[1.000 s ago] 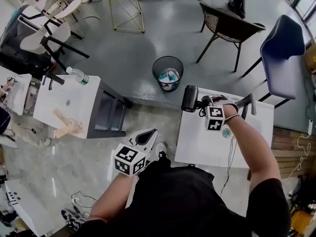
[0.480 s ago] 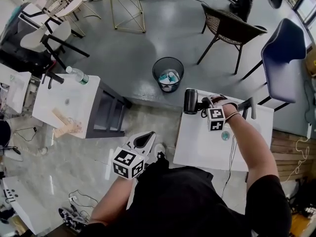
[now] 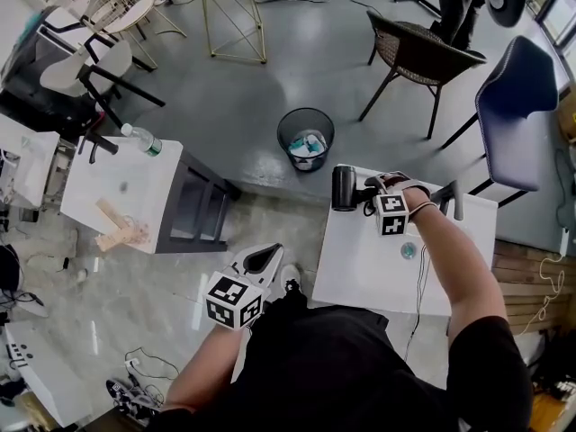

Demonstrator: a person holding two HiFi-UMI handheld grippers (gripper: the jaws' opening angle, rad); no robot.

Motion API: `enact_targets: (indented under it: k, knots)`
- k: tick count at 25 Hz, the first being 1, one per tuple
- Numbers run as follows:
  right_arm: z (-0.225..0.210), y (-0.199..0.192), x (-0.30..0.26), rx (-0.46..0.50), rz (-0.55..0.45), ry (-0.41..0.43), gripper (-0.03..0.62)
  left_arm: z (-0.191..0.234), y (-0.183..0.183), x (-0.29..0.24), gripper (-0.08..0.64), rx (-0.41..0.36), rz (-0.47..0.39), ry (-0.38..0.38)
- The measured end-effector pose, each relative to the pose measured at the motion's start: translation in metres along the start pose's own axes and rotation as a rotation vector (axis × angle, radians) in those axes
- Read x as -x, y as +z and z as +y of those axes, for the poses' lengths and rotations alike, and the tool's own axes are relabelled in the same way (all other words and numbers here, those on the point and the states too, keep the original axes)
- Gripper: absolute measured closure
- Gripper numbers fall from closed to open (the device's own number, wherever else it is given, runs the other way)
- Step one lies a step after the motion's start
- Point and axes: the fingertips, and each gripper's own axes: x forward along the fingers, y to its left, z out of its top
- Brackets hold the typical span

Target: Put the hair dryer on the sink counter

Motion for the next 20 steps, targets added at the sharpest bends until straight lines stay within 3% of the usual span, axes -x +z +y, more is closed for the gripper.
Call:
enact_targets:
  k: [9,20]
  knots:
    - [-0.001,-0.008,0.004,0.023,0.044,-0.032,0.328,-0.012,-0.002,-0.003,0.560,-0.001,0.008,-0.011]
    - [0.000,-0.013,0.043,-0.032,0.052,-0.098,0.324,-0.031,0.004,-0.013,0.560,-0.036,0.002,-0.047]
